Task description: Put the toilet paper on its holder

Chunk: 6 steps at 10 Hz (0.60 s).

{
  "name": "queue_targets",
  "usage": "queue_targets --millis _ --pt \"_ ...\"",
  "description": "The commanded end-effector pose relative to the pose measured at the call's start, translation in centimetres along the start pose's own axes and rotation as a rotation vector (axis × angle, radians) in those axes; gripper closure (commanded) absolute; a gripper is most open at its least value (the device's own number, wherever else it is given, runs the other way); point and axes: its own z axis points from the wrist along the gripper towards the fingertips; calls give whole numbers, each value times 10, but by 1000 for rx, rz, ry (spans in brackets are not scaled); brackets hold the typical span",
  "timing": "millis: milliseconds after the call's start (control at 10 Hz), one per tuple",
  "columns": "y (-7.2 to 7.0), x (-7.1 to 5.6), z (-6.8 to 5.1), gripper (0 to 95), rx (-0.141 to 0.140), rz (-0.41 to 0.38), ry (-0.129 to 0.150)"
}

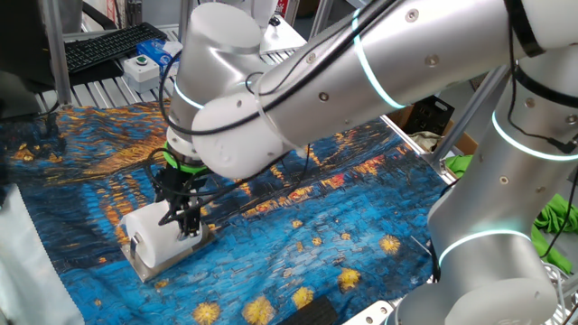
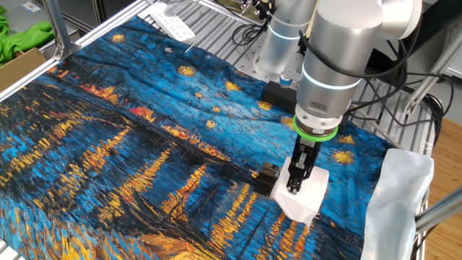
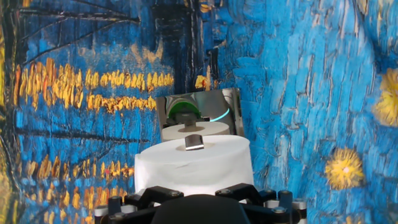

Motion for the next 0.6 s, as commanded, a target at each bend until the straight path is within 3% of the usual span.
queue_targets --millis 100,600 --pt "1 0 -2 0 25 -27 -1" --pt "4 0 -10 0 25 -45 6"
